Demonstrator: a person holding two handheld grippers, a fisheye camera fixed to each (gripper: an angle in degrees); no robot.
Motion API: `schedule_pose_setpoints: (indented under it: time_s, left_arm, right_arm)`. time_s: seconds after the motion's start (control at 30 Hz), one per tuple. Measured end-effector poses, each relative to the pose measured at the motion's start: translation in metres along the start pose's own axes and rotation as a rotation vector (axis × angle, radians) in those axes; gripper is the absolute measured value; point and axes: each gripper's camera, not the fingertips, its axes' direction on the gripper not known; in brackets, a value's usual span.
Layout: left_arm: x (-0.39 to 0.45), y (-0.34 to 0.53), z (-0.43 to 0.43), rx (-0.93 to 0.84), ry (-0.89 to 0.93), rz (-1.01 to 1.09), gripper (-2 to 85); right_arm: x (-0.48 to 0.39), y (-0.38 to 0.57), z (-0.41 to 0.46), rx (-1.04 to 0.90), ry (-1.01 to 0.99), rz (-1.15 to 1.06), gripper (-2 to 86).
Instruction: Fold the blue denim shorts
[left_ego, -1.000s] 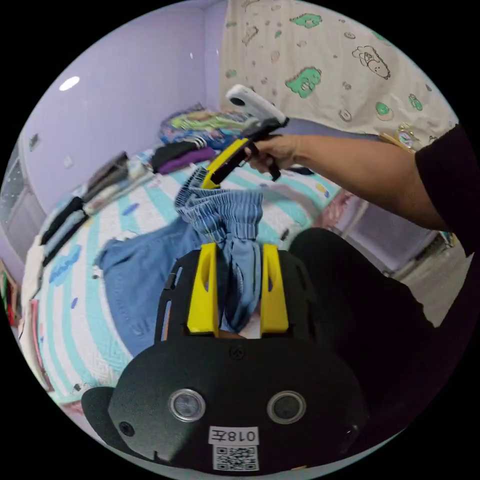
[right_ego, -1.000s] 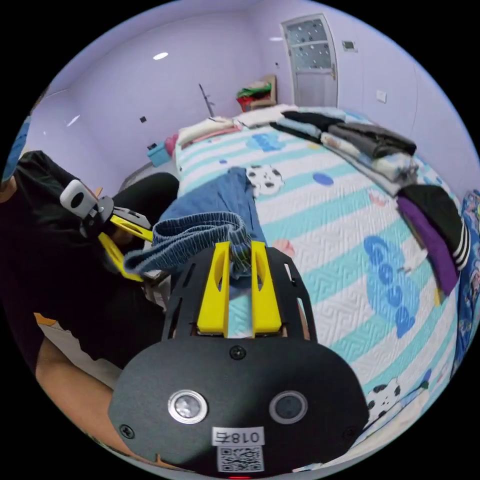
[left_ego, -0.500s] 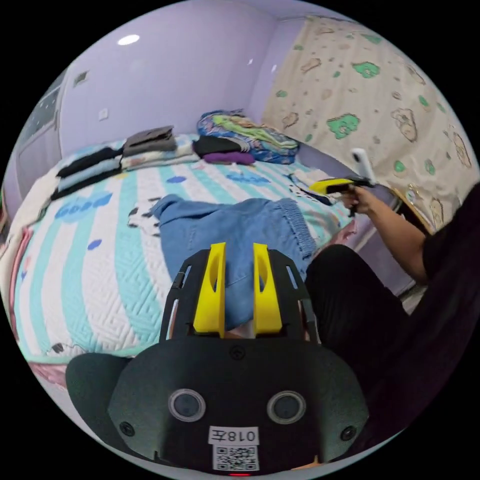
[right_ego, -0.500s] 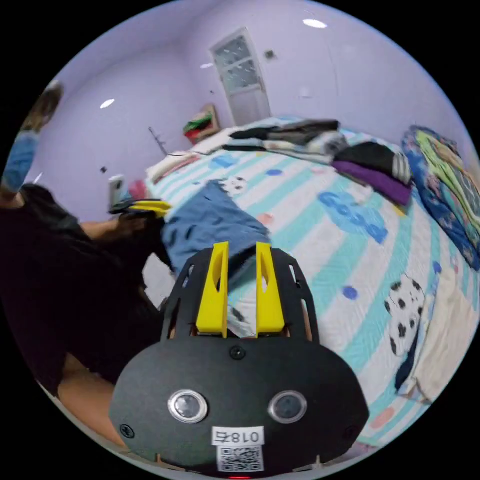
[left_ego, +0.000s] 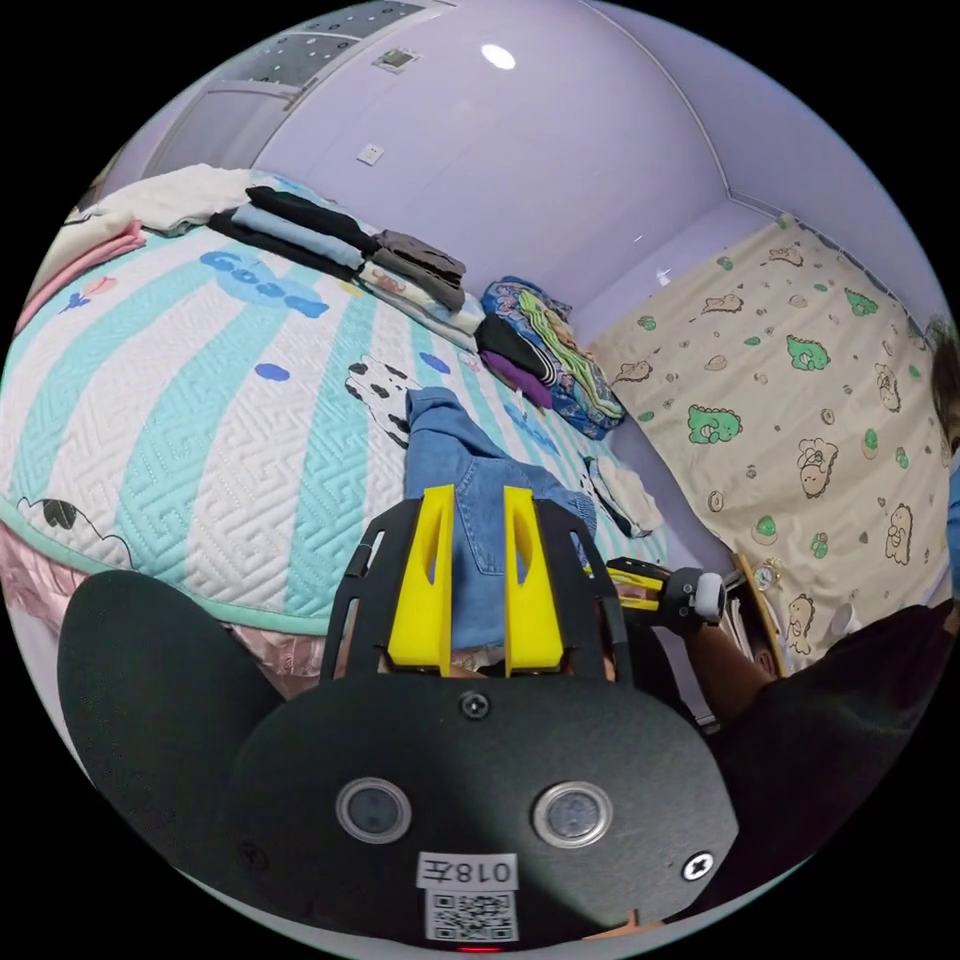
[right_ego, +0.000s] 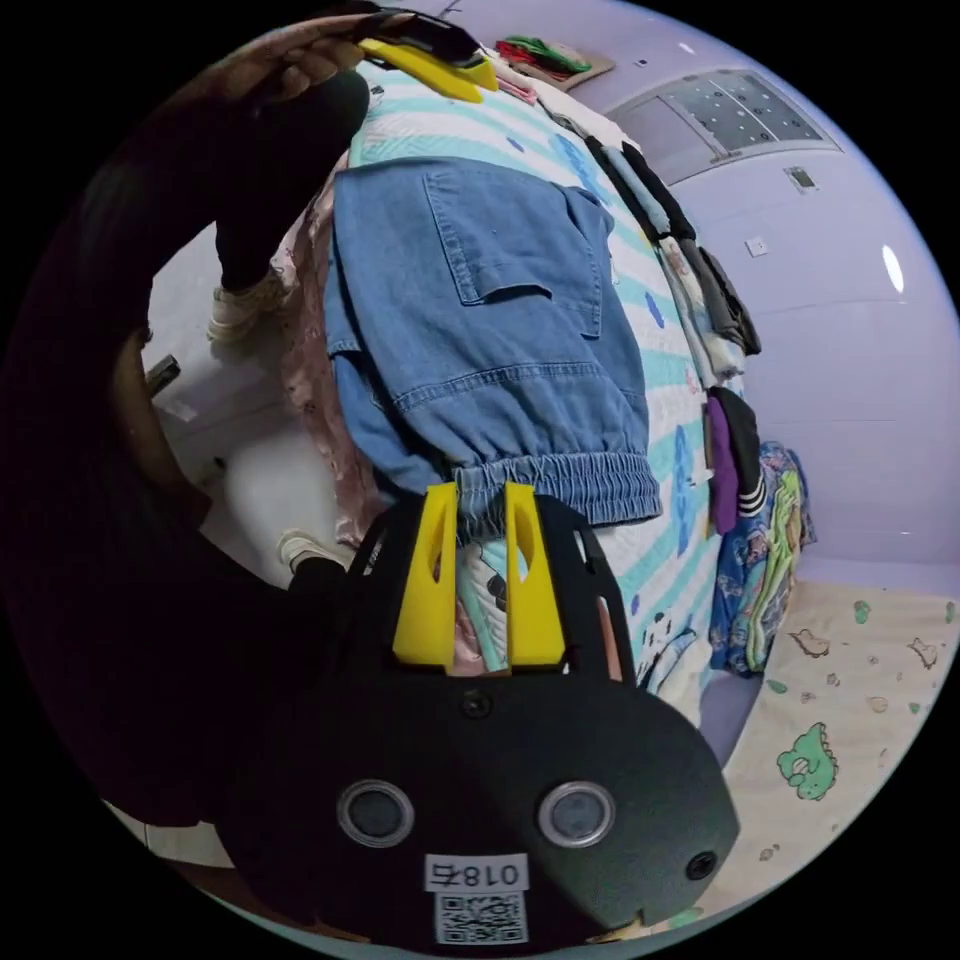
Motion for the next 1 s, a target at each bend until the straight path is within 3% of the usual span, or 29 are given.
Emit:
schedule_pose_setpoints:
  time_s: [0.13,0.3,0.6,0.7,0.77,0.87,1.0]
  left_arm:
    - [-0.01,0.004,0.003,-0.001,0.021,0.004,7.9]
    - [-0.012,0.003,0.01,0.002,0.098,0.074,7.7]
    - [-0.016,0.011,0.076,-0.272,0.103,0.146,7.6]
    - [-0.021,0.014,0.065,-0.196,-0.038,0.126,8.1]
    - [-0.025,0.016,0.053,-0.105,-0.121,0.102,8.6]
    - [-0.036,0.02,0.057,-0.109,-0.142,0.054,11.1]
    - [-0.05,0.028,0.097,-0.296,-0.092,-0.007,15.0]
  right_arm:
    - [-0.014,-0.008,-0.011,-0.019,0.07,-0.07,4.5]
    - [0.003,0.003,-0.057,0.073,-0.004,-0.021,3.5]
    - [0.004,-0.001,0.005,-0.076,-0.285,-0.065,5.3]
    - [0.04,-0.001,0.003,-0.115,-0.476,-0.007,6.7]
    - [0.095,0.005,-0.019,0.088,-0.593,0.157,8.0]
    - [0.153,-0.011,-0.041,0.403,-0.525,0.314,7.3]
    - [0.195,-0.085,-0.014,0.43,-0.569,0.311,9.4]
